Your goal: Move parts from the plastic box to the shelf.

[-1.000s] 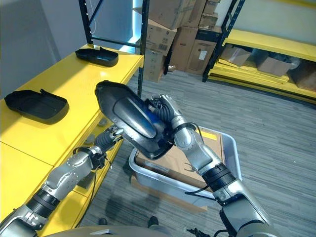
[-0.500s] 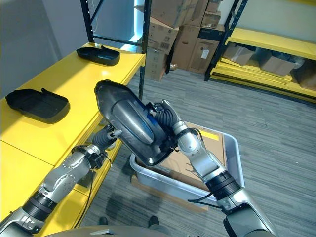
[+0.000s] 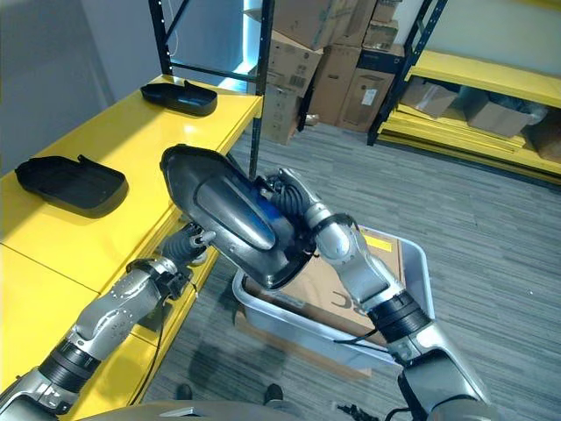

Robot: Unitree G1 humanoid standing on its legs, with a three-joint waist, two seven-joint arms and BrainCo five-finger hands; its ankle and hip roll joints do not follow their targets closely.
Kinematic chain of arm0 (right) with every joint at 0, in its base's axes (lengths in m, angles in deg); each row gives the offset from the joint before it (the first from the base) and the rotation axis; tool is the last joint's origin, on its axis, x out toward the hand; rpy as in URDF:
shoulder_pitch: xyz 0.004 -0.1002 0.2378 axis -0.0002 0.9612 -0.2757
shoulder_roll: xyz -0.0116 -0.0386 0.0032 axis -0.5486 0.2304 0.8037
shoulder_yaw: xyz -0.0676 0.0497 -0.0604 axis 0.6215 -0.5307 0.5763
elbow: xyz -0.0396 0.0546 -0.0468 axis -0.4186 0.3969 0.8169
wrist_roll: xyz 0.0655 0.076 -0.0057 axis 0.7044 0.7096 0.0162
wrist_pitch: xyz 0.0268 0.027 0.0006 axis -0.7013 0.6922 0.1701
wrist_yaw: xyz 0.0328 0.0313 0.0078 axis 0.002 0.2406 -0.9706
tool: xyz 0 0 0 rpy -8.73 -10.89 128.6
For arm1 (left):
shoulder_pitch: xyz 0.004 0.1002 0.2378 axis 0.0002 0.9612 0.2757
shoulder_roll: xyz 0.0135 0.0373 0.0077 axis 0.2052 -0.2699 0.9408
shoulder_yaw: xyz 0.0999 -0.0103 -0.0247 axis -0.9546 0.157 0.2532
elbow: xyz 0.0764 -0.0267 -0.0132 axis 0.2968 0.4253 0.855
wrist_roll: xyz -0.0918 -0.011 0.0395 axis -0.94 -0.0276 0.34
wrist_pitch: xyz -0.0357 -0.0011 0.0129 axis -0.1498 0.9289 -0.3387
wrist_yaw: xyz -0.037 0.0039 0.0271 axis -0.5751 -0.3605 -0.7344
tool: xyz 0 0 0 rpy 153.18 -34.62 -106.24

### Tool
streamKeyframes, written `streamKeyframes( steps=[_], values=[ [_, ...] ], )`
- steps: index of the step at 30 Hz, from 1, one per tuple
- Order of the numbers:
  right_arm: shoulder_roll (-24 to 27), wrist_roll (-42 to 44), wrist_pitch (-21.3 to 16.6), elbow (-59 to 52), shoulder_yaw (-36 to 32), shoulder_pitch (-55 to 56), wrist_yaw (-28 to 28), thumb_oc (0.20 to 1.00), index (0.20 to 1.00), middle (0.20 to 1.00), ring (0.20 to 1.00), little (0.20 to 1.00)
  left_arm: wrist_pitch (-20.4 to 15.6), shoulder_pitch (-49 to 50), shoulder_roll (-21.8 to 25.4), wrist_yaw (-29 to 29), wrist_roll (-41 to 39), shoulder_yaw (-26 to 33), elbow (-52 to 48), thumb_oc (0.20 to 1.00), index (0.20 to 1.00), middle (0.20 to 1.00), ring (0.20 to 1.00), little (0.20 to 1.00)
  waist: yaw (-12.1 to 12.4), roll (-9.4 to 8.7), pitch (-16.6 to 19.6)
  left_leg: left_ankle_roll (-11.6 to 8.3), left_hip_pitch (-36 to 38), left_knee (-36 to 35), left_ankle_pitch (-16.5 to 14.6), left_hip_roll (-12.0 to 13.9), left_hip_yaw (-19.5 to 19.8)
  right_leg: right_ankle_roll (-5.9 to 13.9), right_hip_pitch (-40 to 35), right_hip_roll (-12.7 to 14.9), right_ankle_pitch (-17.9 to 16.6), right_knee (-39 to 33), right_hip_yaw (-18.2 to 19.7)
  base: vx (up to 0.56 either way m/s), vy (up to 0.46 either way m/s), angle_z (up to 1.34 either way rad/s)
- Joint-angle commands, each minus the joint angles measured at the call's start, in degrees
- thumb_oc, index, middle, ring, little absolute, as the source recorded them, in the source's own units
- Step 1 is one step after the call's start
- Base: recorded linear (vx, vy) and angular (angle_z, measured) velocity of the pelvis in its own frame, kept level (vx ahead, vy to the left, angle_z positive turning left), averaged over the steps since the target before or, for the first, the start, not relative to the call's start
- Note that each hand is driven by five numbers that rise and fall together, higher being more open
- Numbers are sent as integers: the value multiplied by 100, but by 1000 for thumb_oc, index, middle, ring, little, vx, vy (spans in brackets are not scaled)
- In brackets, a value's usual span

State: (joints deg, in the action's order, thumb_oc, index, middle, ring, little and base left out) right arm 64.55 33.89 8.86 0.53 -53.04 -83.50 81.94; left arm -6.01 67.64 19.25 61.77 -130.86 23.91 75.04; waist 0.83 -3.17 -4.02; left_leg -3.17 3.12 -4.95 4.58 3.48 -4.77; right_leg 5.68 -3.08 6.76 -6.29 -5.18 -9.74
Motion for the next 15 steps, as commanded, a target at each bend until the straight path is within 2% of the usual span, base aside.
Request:
streamKeyframes(
  steps=[1, 10, 12, 15],
  values=[
    [-294, -55, -1288, -1234, 738, -672, -446, 200, 200, 200, 200, 200, -125, -881, -358, 96, -356, -200, 466, 1000, 1000, 1000, 1000, 1000, 38, 114, 170, 123, 378, -5, -342, -35, 9, 209, -317, 112, 78, 18, -62, 0, 0, 0],
    [-323, -556, -1601, -1232, 1121, -617, -402, 200, 200, 200, 200, 200, -73, -779, -424, -63, -1155, -254, 221, 1000, 1000, 1000, 1000, 1000, 85, 112, 148, 143, 366, -5, -340, -47, 20, 210, -314, 127, 77, 18, -87, 0, 0, 0],
    [-366, -555, -1652, -1154, 1291, -582, -396, 200, 200, 200, 200, 200, -170, -742, -469, -38, -1655, -301, 109, 1000, 1000, 1000, 1000, 1000, 91, 116, 133, 147, 363, -5, -337, -53, 27, 209, -313, 131, 75, 18, -88, 0, 0, 0],
    [-424, -550, -1682, -1109, 1374, -551, -373, 200, 200, 200, 200, 200, -320, -722, -519, -34, -1938, -342, 121, 1000, 1000, 1000, 1000, 1000, 87, 115, 122, 149, 367, -5, -341, -58, 28, 209, -313, 133, 71, 18, -88, 0, 0, 0]
  ],
)
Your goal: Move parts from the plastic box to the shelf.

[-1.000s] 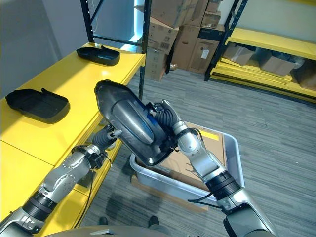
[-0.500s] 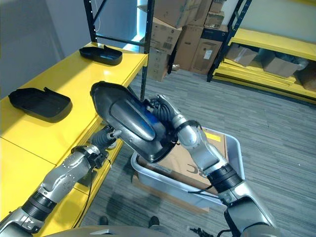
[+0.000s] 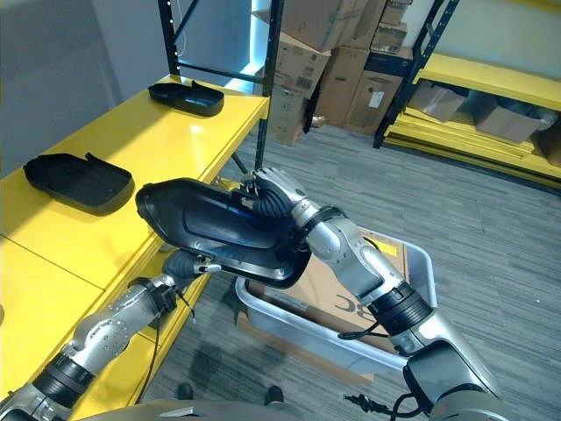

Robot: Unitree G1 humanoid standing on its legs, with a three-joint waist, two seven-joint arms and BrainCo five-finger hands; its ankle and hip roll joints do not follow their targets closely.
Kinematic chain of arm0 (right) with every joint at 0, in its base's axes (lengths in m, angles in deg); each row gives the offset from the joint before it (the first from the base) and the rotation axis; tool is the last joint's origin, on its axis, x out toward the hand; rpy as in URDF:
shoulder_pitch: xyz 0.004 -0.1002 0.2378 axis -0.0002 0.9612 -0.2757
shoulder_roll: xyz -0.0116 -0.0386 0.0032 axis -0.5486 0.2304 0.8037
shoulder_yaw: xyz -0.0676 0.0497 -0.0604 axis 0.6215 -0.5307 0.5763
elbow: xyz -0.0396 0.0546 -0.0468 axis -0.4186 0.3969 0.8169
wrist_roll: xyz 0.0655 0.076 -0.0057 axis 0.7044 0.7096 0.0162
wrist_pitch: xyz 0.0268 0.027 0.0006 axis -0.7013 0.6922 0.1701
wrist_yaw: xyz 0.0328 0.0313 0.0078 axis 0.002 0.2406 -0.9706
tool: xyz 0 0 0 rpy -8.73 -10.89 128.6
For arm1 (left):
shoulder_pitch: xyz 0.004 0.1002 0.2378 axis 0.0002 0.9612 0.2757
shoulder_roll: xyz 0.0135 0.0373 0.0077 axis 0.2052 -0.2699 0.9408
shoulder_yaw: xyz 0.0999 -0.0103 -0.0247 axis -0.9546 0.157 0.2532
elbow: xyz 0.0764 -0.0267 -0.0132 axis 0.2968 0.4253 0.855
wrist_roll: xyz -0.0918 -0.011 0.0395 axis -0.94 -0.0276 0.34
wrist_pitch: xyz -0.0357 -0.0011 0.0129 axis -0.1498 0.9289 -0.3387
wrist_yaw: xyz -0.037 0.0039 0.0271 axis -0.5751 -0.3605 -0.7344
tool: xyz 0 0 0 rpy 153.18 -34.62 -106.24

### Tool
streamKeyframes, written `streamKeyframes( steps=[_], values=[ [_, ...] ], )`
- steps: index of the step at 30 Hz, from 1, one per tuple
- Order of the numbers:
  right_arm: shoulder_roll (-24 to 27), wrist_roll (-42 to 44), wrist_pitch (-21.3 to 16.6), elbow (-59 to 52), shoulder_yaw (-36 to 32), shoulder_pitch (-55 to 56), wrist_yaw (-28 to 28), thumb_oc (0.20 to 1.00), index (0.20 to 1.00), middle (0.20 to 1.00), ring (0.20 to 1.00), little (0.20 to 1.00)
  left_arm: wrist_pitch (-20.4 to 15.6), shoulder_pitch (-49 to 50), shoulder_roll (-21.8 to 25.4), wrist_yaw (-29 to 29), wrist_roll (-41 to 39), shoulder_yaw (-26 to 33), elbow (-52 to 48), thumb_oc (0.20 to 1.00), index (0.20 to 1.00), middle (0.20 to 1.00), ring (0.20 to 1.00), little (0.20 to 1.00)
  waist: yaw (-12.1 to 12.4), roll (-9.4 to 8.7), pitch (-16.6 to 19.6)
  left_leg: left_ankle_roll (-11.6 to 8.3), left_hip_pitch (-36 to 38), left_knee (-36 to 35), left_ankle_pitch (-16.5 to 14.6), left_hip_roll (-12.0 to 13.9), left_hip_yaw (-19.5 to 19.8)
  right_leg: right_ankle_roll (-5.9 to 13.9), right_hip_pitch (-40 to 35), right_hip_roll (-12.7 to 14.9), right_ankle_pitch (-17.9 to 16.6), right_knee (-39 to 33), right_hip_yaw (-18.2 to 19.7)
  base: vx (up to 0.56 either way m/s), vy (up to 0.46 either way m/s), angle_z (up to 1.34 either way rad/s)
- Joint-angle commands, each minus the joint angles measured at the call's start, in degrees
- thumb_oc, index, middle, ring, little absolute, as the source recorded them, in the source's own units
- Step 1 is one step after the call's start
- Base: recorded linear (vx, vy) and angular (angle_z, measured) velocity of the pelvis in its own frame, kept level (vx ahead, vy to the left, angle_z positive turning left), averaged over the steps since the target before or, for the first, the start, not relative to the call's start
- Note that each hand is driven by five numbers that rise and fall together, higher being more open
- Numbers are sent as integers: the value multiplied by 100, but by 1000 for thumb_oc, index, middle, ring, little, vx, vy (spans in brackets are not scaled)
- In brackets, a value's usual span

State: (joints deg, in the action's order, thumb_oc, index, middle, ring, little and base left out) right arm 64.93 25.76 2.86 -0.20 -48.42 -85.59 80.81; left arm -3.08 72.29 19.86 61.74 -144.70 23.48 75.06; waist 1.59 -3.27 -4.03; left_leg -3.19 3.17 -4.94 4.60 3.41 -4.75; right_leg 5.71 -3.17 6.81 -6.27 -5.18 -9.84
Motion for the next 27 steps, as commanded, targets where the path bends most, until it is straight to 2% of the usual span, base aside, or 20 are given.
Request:
streamKeyframes(
  steps=[1, 4, 6, 7, 11, 13, 17, 18, 19, 20, 25, 27],
  values=[
    [-508, 266, -1090, -1013, 944, -326, -229, 200, 200, 200, 200, 200, -704, -1179, -617, -10, -631, -301, 122, 1000, 1000, 1000, 1000, 1000, 11, 122, 119, 154, 362, -6, -345, -53, 28, 203, -304, 126, 71, 18, -76, 0, 0, 0],
    [-643, 207, -1073, -960, 1028, -288, -123, 200, 200, 200, 200, 200, -1071, -1191, -702, -6, -757, -329, 156, 1000, 1000, 1000, 1000, 1000, 8, 120, 111, 160, 361, -6, -350, -59, 36, 195, -300, 123, 68, 18, -70, 0, 0, 0],
    [-716, 212, -1074, -904, 1050, -265, -61, 200, 200, 200, 200, 200, -1130, -1201, -776, -79, -940, -313, 155, 1000, 1000, 1000, 1000, 1000, 14, 117, 109, 164, 361, -6, -353, -63, 45, 191, -302, 123, 71, 18, -69, 0, 0, 0],
    [-839, 174, -1068, -819, 1086, -237, 68, 200, 200, 200, 200, 200, -1335, -1218, -920, -180, -1199, -334, 157, 1000, 1000, 1000, 1000, 1000, 11, 109, 111, 161, 360, -6, -355, -61, 46, 188, -301, 127, 66, 18, -71, 0, 0, 0],
    [-974, 53, -1044, -764, 1111, -183, 140, 200, 200, 200, 200, 200, -1600, -1206, -1091, -246, -1543, -286, 147, 1000, 1000, 1000, 1000, 1000, -15, 83, 113, 158, 365, -6, -374, -64, 30, 182, -290, 120, 62, 18, -42, 0, 0, 0],
    [-996, 61, -1029, -783, 1129, -207, 120, 200, 200, 200, 200, 200, -1577, -1229, -1076, -143, -1079, -246, 167, 1000, 1000, 1000, 1000, 1000, -23, 79, 111, 161, 367, -6, -378, -63, 19, 177, -280, 113, 60, 18, -30, 0, 0, 0],
    [-1041, 158, -1159, -840, 1113, -179, 48, 200, 200, 200, 200, 200, -1367, -1263, -1061, -95, -662, -326, 250, 1000, 1000, 1000, 1000, 1000, -17, 87, 97, 171, 358, -6, -371, -64, 27, 174, -277, 108, 61, 18, -29, 0, 0, 0],
    [-1047, 167, -1171, -845, 1112, -180, 50, 200, 200, 200, 200, 200, -1363, -1267, -1059, -95, -638, -338, 258, 771, 771, 771, 771, 771, -17, 87, 97, 172, 358, -6, -371, -64, 27, 174, -278, 108, 61, 18, -28, 0, 0, 0],
    [-1080, 204, -1180, -873, 1116, -178, 61, 200, 200, 200, 200, 200, -1200, -1274, -1041, -81, -477, -363, 278, 504, 504, 504, 504, 504, -14, 91, 101, 175, 360, -6, -373, -66, 33, 173, -278, 105, 64, 18, -20, 0, 0, 0],
    [-1112, 240, -1170, -883, 1127, -183, 66, 200, 200, 200, 200, 200, -1133, -1280, -1021, -84, -311, -386, 308, 200, 200, 200, 200, 200, -13, 95, 103, 179, 363, -6, -375, -68, 37, 174, -279, 104, 65, 18, -19, 0, 0, 0],
    [-1232, 456, -1170, -931, 1147, -189, 66, 200, 200, 200, 200, 200, -1049, -1362, -958, -308, 9, -493, 388, 200, 200, 200, 200, 200, -5, 113, 111, 185, 357, -6, -374, -72, 50, 187, -272, 111, 61, 18, -24, 0, 0, 0],
    [-1269, 757, -1226, -916, 1178, -187, -15, 200, 200, 200, 200, 200, -1188, -1409, -912, -307, 116, -550, 427, 200, 200, 200, 200, 200, -3, 119, 108, 190, 365, -6, -377, -73, 57, 189, -279, 114, 62, 18, -30, 0, 0, 0]
  ],
)
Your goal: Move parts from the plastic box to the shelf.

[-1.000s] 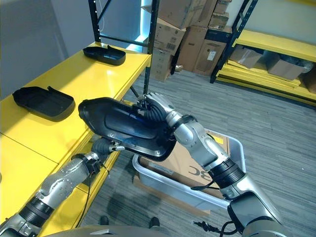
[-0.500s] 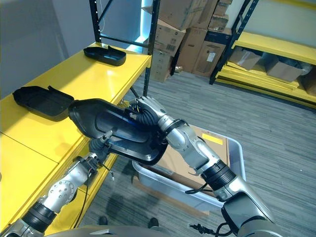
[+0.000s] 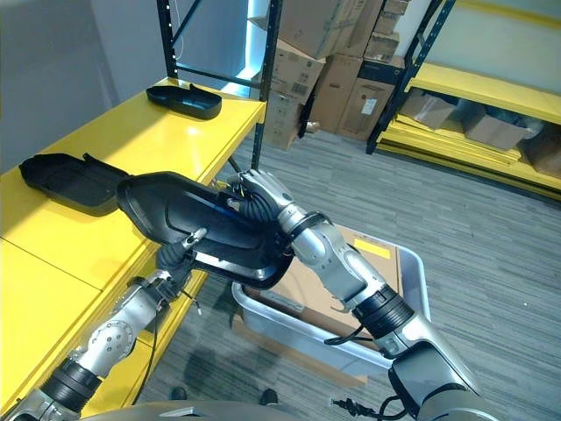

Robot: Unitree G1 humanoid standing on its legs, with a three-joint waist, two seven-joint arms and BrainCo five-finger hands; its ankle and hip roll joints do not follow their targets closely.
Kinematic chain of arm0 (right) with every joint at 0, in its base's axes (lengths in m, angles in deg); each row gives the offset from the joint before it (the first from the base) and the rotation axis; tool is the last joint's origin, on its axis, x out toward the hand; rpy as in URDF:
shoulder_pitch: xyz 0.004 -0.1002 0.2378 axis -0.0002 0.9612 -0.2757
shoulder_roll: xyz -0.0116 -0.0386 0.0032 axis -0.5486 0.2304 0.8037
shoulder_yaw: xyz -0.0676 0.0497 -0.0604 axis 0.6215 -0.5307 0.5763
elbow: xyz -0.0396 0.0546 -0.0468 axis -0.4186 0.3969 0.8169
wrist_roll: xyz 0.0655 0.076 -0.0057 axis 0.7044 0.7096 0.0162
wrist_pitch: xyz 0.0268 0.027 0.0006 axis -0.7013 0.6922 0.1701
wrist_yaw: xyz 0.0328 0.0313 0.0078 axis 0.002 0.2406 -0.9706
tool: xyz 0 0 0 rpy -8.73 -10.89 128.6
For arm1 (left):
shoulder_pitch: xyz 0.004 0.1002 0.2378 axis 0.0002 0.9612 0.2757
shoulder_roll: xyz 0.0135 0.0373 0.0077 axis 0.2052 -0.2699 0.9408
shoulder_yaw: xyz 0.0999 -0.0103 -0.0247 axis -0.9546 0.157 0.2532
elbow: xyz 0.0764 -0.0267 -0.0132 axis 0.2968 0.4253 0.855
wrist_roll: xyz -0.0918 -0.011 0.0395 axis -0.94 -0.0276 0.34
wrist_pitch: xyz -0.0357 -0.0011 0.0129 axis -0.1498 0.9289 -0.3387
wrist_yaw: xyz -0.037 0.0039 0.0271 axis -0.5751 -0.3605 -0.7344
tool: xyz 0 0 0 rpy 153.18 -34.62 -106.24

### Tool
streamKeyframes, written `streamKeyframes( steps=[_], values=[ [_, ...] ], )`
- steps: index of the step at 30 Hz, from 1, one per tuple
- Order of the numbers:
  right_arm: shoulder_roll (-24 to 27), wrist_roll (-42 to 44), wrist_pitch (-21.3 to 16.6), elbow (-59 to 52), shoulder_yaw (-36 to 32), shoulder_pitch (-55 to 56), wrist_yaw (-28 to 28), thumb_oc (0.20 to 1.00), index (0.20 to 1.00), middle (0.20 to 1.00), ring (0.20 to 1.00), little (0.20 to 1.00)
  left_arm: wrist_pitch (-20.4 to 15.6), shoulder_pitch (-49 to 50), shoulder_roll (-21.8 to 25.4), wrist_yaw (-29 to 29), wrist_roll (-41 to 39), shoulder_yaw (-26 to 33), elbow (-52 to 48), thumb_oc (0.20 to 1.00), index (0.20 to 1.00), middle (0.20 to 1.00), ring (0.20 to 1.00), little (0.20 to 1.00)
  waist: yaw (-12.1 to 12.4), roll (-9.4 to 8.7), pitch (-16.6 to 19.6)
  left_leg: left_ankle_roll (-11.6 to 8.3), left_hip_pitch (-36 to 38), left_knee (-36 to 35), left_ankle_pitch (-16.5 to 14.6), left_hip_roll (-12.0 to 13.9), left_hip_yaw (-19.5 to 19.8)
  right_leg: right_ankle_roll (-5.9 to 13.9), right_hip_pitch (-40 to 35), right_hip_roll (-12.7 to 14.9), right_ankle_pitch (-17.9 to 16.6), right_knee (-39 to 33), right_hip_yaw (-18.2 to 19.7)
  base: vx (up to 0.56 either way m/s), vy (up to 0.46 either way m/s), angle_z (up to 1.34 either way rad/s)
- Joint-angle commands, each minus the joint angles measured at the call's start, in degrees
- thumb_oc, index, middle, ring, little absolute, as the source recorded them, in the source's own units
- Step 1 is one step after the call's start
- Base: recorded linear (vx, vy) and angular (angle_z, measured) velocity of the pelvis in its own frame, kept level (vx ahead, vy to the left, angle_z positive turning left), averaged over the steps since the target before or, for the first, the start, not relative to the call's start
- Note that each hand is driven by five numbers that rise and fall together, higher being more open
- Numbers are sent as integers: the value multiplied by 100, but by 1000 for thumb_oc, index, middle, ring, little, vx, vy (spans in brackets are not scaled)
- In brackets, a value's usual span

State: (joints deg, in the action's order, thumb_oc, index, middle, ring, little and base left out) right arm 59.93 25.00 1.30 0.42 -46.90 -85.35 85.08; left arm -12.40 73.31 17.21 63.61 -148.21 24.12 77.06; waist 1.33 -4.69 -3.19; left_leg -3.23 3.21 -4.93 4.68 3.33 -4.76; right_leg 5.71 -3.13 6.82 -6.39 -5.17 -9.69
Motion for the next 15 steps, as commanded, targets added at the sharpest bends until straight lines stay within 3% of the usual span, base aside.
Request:
streamKeyframes(
  steps=[1, 7, 11, 12, 15],
  values=[
    [-801, 1010, -1065, -975, 1042, -203, -521, 200, 200, 200, 200, 200, -339, -1525, -653, -476, 478, -607, 235, 200, 200, 200, 200, 200, 24, 263, 21, 195, 360, -7, -387, -65, 60, 186, -282, 115, 78, 17, -44, 0, 0, 0],
    [-980, 2080, -1061, -924, 1026, 18, -814, 200, 200, 200, 200, 200, -1012, -1508, -670, -140, 734, -479, 198, 200, 200, 200, 200, 200, 48, 255, 9, 185, 363, -7, -367, -64, 89, 173, -303, 121, 74, 17, -66, 0, 0, 0],
    [-1085, 2813, -1079, -876, 828, 348, -895, 200, 200, 200, 200, 200, -1498, -1442, -598, -92, 1367, -332, 112, 200, 200, 200, 200, 200, 39, 240, -11, 173, 362, -7, -350, -58, 102, 169, -309, 121, 56, 17, -75, 0, 0, 0],
    [-1092, 3034, -967, -913, 685, 548, -839, 1000, 1000, 1000, 1000, 1000, -1721, -1448, -496, 54, 1892, -189, 110, 200, 200, 200, 200, 200, 19, 248, -24, 171, 363, -7, -338, -56, 109, 167, -310, 122, 48, 17, -71, 0, 0, 0],
    [-1072, 3386, -888, -913, 398, 903, -645, 1000, 1000, 1000, 1000, 1000, -1914, -1410, -314, 275, 2648, 56, 56, 200, 200, 200, 200, 200, -14, 264, -16, 169, 362, -7, -322, -58, 111, 173, -305, 118, 36, 17, -48, 0, 0, 0]
  ],
)
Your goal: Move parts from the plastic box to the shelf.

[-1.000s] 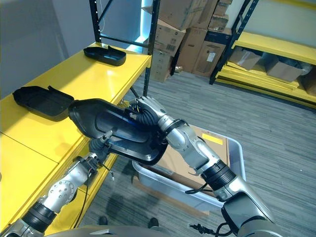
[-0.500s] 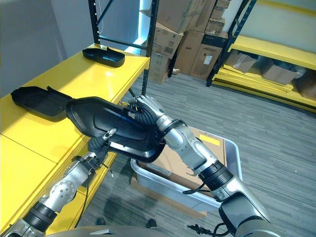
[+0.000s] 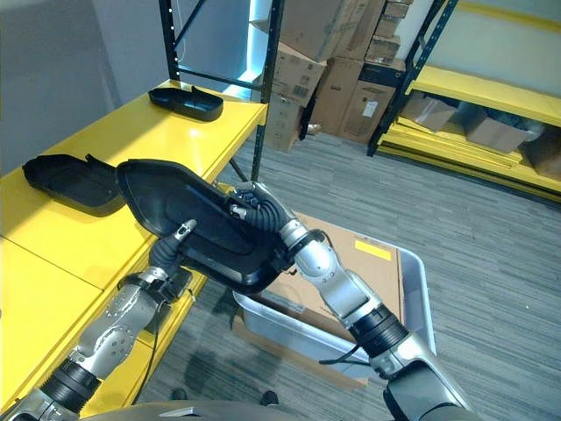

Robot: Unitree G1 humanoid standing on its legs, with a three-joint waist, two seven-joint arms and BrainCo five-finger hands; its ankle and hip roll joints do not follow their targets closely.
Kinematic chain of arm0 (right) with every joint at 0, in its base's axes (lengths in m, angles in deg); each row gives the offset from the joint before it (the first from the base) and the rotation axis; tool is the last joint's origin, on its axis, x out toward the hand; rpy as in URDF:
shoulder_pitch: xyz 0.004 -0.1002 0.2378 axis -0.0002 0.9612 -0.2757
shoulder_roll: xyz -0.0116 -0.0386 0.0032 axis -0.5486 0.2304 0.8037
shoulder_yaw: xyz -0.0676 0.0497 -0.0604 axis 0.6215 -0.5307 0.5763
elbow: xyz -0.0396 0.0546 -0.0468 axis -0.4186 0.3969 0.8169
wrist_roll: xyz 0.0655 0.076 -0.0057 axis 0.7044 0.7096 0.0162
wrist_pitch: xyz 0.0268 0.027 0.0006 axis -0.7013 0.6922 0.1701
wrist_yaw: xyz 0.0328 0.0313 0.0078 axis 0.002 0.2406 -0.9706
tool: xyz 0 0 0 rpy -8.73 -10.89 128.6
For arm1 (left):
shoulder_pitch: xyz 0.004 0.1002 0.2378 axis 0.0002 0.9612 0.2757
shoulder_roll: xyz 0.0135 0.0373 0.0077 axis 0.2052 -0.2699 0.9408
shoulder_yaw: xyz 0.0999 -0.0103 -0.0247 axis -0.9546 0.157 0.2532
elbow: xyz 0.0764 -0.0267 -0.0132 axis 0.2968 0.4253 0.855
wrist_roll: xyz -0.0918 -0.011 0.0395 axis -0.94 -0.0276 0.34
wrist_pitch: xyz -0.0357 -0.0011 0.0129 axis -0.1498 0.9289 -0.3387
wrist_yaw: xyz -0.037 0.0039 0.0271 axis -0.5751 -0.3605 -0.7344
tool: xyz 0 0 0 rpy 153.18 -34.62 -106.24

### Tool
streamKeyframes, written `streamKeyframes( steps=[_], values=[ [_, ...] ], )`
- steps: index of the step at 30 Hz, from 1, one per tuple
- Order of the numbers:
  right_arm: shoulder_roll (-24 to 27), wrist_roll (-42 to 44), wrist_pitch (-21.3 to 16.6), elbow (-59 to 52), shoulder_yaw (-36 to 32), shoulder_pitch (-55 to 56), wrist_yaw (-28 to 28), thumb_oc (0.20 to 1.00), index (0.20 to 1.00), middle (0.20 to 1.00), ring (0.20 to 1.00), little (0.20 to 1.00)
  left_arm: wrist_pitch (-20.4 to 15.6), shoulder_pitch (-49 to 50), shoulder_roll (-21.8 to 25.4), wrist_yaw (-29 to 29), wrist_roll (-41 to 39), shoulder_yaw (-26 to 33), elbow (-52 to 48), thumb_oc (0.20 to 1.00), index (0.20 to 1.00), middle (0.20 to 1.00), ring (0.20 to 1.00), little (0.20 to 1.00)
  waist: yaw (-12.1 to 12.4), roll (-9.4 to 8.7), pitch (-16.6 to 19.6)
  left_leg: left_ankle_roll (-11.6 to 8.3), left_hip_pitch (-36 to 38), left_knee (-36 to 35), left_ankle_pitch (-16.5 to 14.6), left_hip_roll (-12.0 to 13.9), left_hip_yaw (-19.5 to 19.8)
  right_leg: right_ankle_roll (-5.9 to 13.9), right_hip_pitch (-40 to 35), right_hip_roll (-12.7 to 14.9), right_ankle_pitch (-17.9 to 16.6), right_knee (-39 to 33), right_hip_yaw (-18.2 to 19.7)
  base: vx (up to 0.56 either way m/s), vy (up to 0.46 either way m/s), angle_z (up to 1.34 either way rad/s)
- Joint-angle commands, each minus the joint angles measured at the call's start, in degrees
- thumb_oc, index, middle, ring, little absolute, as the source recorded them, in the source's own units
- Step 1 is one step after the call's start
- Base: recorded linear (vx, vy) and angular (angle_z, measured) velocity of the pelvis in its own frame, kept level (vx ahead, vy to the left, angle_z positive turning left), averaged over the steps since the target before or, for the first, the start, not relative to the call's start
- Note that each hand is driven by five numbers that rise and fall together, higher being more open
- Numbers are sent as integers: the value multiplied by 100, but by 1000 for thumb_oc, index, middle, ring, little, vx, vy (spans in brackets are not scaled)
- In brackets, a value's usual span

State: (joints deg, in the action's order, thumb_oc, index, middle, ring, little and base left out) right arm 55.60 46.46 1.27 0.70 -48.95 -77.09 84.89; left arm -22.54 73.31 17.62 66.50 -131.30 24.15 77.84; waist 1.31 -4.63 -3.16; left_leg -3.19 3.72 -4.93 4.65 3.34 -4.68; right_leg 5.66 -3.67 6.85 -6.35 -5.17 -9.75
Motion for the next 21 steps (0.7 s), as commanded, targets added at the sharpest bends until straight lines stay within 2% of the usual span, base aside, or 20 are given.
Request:
streamKeyframes(
  steps=[1, 2, 4, 7, 8, 10, 13, 17, 18, 20, 21],
  values=[
    [-628, 1333, -840, -944, 535, 170, -503, 1000, 1000, 1000, 1000, 1000, -963, -1395, -312, 61, 1218, 102, -25, 200, 200, 200, 200, 200, -22, 261, -18, 167, 311, -7, -315, -60, 101, 181, -250, 116, 28, 17, -38, 0, 0, 0],
    [-621, 1563, -879, -935, 284, 477, -311, 1000, 1000, 1000, 1000, 1000, -1077, -1334, -191, 115, 1531, 221, -32, 200, 200, 200, 200, 200, -58, 268, -16, 167, 311, -7, -312, -59, 96, 191, -245, 118, 19, 17, -23, 0, 0, 0],
    [-580, 1445, -929, -843, -234, 1063, -122, 1000, 1000, 1000, 1000, 1000, -1264, -1180, -26, -99, 1644, 467, -97, 200, 200, 200, 200, 200, -138, 282, -15, 175, 306, -7, -315, -61, 83, 213, -226, 122, 10, 17, 15, 0, 0, 0],
    [-554, 1239, -922, -795, -441, 1298, -26, 1000, 1000, 1000, 1000, 1000, -1330, -1084, 36, -158, 1731, 575, -162, 200, 200, 200, 200, 200, -177, 294, -10, 179, 307, -7, -317, -57, 66, 218, -217, 122, 9, 17, 37, -7, 12, -1],
    [-512, 952, -759, -661, -923, 1759, 138, 1000, 1000, 1000, 1000, 1000, -1404, -843, 191, -141, 2085, 887, -344, 200, 200, 200, 200, 200, -310, 320, -27, 182, 318, -7, -320, -42, 5, 230, -199, 123, 4, 17, 88, -27, 47, -6],
    [-410, 792, -732, -271, -1338, 2192, 16, 1000, 1000, 1000, 1000, 1000, -1573, -627, 398, -203, 2194, 1129, -429, 200, 200, 200, 200, 200, -435, 320, -42, 186, 328, -7, -329, -41, -48, 245, -184, 119, 5, 17, 131, -30, 49, -14],
    [-332, 663, -680, 294, -1503, 2447, -58, 1000, 1000, 1000, 1000, 1000, -1674, -488, 508, -336, 2282, 1312, -500, 200, 200, 200, 200, 200, -483, 307, -48, 191, 337, -7, -341, -50, -78, 252, -189, 126, 15, 17, 140, -10, 36, -15],
    [-336, 564, -431, 1804, -1600, 2636, -335, 1000, 1000, 1000, 1000, 1000, -1734, -398, 663, -457, 2395, 1497, -569, 200, 200, 200, 200, 200, -478, 268, -52, 180, 334, -7, -366, -73, -76, 263, -198, 138, 28, 17, 129, -3, 17, -2],
    [-377, 452, -321, 2540, -1579, 2663, -513, 1000, 1000, 1000, 1000, 1000, -1721, -402, 715, -563, 2351, 1564, -610, 200, 200, 200, 200, 200, -443, 254, -51, 171, 325, -7, -373, -83, -48, 268, -203, 146, 32, 17, 110, -5, 18, 3],
    [-462, 382, -117, 3031, -1544, 2680, -625, 1000, 1000, 1000, 1000, 1000, -1694, -400, 722, -654, 2314, 1603, -653, 200, 200, 200, 200, 200, -413, 238, -53, 164, 318, -7, -377, -95, -25, 275, -211, 156, 31, 17, 90, -3, 18, 4],
    [-533, 347, 234, 3462, -1523, 2707, -846, 1000, 1000, 1000, 1000, 1000, -1636, -410, 714, -759, 2254, 1641, -723, 200, 200, 200, 200, 200, -375, 225, -53, 155, 309, -7, -380, -104, 7, 282, -216, 166, 31, 17, 68, 2, 18, 6]
  ],
)
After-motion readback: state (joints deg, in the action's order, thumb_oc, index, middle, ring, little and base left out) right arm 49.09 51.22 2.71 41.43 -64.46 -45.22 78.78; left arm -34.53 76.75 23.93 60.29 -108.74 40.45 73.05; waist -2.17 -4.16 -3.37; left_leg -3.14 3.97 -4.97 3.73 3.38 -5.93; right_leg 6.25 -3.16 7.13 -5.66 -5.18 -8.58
